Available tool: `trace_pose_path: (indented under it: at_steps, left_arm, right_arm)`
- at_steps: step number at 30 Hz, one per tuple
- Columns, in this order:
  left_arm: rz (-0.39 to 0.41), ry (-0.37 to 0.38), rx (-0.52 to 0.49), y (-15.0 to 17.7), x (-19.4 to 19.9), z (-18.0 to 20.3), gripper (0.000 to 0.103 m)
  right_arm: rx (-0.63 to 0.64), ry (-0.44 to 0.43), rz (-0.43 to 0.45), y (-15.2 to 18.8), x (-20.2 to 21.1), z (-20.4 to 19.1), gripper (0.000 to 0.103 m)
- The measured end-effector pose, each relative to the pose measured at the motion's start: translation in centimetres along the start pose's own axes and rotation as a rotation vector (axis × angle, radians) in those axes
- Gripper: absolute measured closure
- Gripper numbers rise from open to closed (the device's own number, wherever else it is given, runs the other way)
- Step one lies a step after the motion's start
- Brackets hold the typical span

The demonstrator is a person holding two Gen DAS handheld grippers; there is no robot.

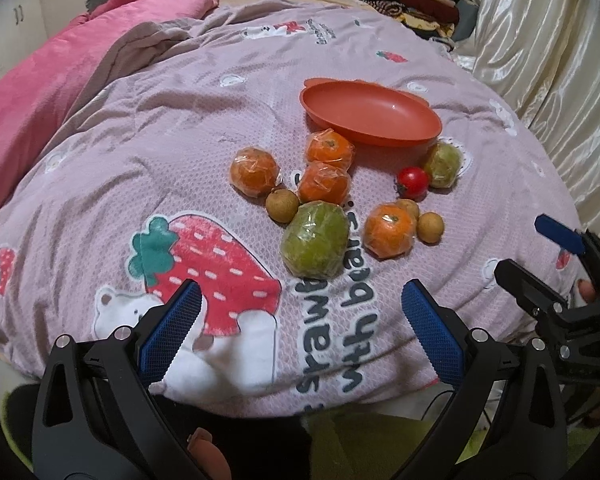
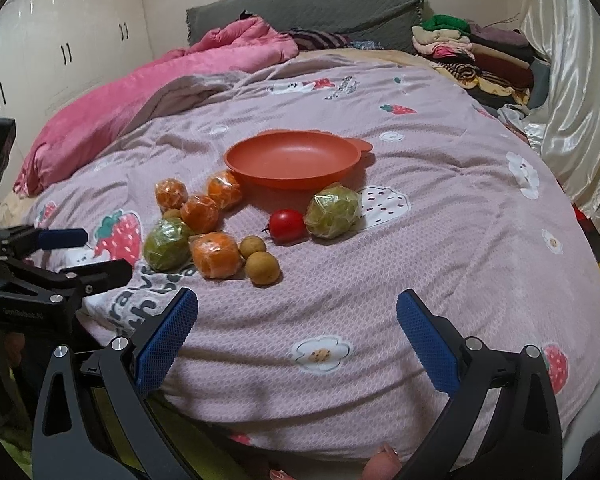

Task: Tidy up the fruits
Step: 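Grasp the wrapped green fruit with the left gripper while the right grasps a brown fruit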

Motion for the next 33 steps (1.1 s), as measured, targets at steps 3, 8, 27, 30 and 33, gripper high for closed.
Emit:
trace_pose_path:
  at_steps: [3,8,27,30,33]
  left_arm:
    - [-0.005,0.002,-0.015,-0.6,-0.9,-0.1,0.008]
    - [-0.029,0.013,-0.016,-1.5,-2.8,-0.5,0.010]
    - [-0.077,0.106,-0.053,-2.1,-5.5,1.0,0.063]
    - [-0.085,0.109,-0.051,-2.0,-5.8,1.0,0.064]
    - [-0.086,0.113,-0.054,-2.1,-5.9,1.1,0.065]
  right_arm:
    - [0.043,-0.003,-0.019,-0.6,-1.3,-0.1,0.004]
    - [0.112,-0.004,-0.068,-1.3,-3.7,-0.1,0.004]
    - [0.267,-0.130,-0.162,-1.7,-8.1,-2.2,0.066]
    - [0.281,-0.159,-0.164,-1.8,-8.6,-2.6,0.077]
    - [0.279,-0.178,-0.164,-1.9,-8.6,-2.5,0.079]
Point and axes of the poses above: each gripper's, at about its wrist camera, not at the fingertips, and x roughly against the way its jaws point, z to its right, y to its underside, the point moved 6 cm from there along -x, roughly the way its jaws point, and after that the axes turned 3 degrees about -z, right-handed, at the moved point
